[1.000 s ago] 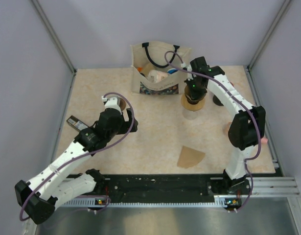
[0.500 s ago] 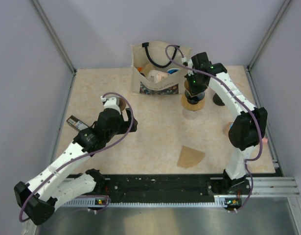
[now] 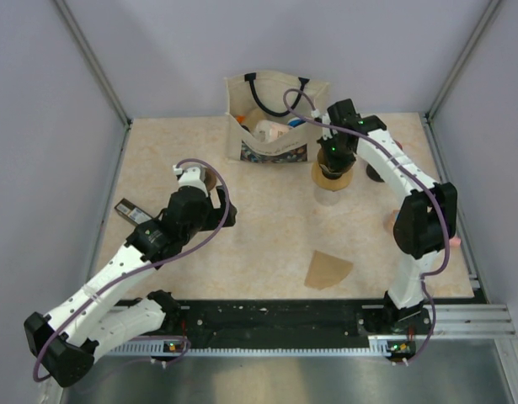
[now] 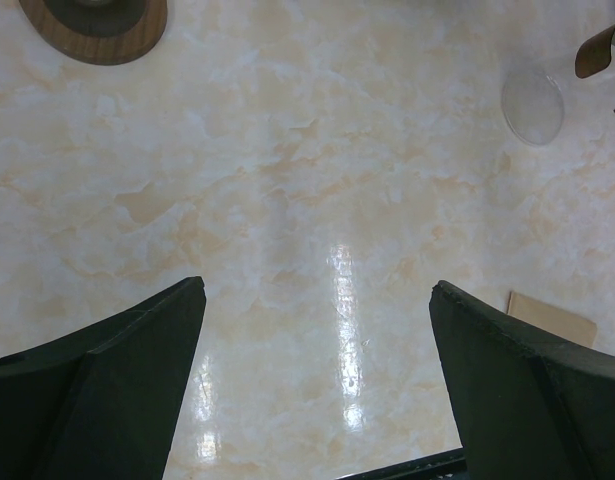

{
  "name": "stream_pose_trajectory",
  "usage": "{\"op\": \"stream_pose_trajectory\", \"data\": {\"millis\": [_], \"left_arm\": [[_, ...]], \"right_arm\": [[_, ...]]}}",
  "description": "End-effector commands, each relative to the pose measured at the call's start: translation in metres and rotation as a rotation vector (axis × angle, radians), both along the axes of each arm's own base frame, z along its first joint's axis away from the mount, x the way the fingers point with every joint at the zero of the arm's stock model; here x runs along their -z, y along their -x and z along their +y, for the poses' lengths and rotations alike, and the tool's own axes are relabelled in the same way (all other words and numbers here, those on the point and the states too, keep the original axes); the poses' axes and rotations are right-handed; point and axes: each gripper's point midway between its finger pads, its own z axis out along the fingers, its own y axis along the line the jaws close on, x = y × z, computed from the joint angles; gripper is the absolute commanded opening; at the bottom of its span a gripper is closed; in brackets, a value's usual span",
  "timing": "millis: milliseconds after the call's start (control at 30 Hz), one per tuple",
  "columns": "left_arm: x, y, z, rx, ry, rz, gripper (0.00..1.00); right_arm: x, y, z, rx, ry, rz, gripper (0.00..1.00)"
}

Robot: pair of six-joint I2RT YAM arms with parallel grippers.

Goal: Place the coffee filter in the dripper

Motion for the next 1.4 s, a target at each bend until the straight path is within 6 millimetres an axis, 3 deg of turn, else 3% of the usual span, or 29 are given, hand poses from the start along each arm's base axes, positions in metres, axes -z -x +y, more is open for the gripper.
{"op": "stream_pose_trajectory", "data": {"millis": [0,167,367,600,767,867,967,1367], "left_arm": [[-0.005,-0.002,0.003,-0.006,-0.007,-0.023,0.99],[-0.004,-0.002,0.004,-0.008,-0.012,-0.02,0.99],[-0.003,-0.002,0.003,-0.007,-0.011,-0.019,0.99],[-0.003,-0.002,0.003,-0.006,-0.009,-0.018,0.99],[-0.003,-0.001,0.003,-0.004,-0.007,-0.02,0.99],[-0.003,-0.001,0.004,-0.006,-0.007,-0.021,0.99],[-0.004,-0.001,0.003,-0.004,-0.006,-0.022,0.99],[-0.002,-0.002,0.003,-0.004,-0.008,-0.017,0.99]], "right_arm": [[-0.002,0.0,0.01,-0.01,-0.044,-0.027,0.0],[0.011,0.001,0.006,0.008,-0.014,-0.005,0.0],[-0.005,-0.003,0.009,0.004,-0.034,-0.044,0.0],[-0.015,-0.003,0.011,0.001,-0.046,-0.065,0.16],[-0.019,-0.004,0.012,-0.001,-0.05,-0.075,0.22],[-0.019,-0.004,0.012,-0.003,-0.051,-0.076,0.16],[-0.02,-0.004,0.013,-0.005,-0.052,-0.079,0.0],[-0.046,-0.007,0.017,-0.01,-0.073,-0.132,0.0]]}}
